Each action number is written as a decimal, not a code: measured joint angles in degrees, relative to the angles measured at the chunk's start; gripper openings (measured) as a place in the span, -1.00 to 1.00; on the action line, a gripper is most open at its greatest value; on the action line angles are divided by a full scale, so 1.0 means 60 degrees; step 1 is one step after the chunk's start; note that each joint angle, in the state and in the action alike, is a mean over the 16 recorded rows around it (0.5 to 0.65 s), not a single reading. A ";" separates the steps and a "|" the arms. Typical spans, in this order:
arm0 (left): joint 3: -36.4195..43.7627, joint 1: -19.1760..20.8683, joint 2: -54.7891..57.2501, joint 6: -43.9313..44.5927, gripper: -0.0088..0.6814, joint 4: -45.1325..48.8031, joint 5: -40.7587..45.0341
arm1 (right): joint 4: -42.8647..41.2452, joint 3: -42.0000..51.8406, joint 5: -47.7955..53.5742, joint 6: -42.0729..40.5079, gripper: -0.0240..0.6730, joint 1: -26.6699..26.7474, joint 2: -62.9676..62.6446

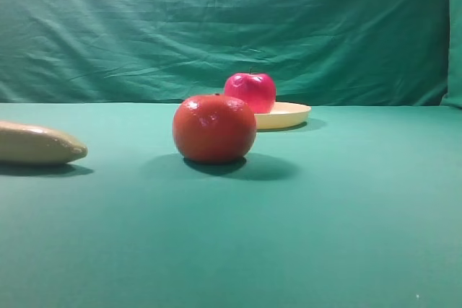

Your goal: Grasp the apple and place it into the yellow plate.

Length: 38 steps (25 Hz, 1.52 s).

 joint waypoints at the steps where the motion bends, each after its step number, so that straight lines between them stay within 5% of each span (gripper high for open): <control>1: 0.0000 0.0000 0.0000 0.0000 -0.52 0.0000 0.0000 | -0.0179 0.0172 0.0015 0.0238 -0.93 0.0000 -0.0322; 25: 0.0000 0.0000 0.0000 0.0000 -0.52 0.0000 0.0000 | -0.3549 0.6056 0.1040 0.3322 -0.93 -0.0016 -0.8304; 38: 0.0000 0.0000 0.0000 0.0000 -0.52 0.0000 0.0000 | -0.4432 0.9714 -0.1105 0.4415 -0.93 -0.0281 -1.1435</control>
